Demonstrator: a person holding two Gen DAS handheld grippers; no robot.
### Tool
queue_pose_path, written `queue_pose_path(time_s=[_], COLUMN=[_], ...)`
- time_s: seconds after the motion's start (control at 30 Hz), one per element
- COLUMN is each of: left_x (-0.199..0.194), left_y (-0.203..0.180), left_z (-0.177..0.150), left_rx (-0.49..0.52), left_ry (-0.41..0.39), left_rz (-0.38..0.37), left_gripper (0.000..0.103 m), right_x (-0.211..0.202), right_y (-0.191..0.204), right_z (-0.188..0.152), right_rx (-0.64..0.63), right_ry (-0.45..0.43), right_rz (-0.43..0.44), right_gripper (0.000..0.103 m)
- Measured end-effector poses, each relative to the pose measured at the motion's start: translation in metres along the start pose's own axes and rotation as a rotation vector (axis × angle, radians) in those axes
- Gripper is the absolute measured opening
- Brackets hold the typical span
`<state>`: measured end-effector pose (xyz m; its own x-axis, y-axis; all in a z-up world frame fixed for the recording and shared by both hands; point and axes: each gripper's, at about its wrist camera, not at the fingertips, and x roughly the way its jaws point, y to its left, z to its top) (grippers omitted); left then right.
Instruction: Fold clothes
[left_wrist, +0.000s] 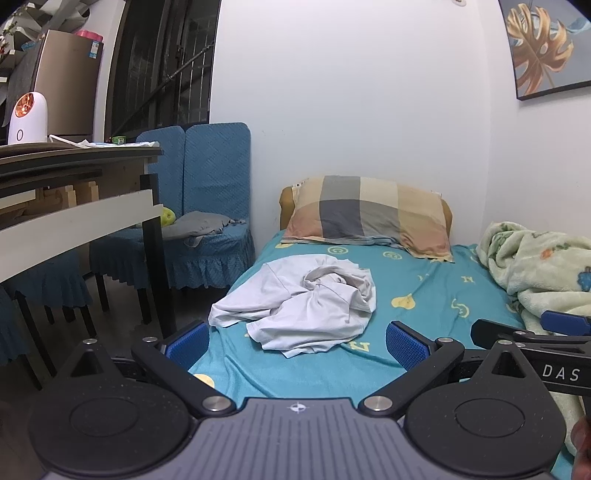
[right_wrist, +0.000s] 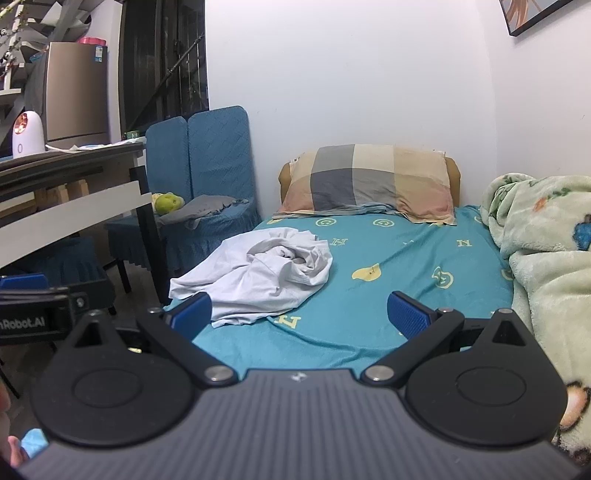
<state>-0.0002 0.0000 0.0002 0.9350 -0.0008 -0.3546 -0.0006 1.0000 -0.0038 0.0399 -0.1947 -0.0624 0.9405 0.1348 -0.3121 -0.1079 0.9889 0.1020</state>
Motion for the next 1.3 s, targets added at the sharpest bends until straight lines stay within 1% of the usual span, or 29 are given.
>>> queue_pose_path(time_s=[0.23, 0.33, 0.43, 1.3], left_x=[-0.0016, -0.0022, -0.002, 0.0016], left_y=[-0.0001, -0.0002, -0.0002, 0.0002], left_z=[0.0007, 0.0009, -0.0018, -0.0026], left_rx=[0.006, 0.009, 0.012, 0.011], left_ry=[-0.01, -0.014, -0.02, -0.015], left_rz=[0.005, 0.007, 0.005, -0.007], left_gripper=[0.103, 0.103, 0.103, 0.103], right_x=[0.0022, -0.0004, -0.0007, 0.0007], right_y=[-0.0045, 0.0045, 0.0041, 0.0002], right_z=[-0.0005, -0.0015, -0.0004, -0.001], right_rx=[0.004, 0.004, 0.004, 0.013], right_ry=[-0.002, -0.001, -0.001, -0.001], right_rz=[-0.005, -0.005, -0.003, 0.016], right_gripper=[0.103, 0.103, 0.103, 0.103])
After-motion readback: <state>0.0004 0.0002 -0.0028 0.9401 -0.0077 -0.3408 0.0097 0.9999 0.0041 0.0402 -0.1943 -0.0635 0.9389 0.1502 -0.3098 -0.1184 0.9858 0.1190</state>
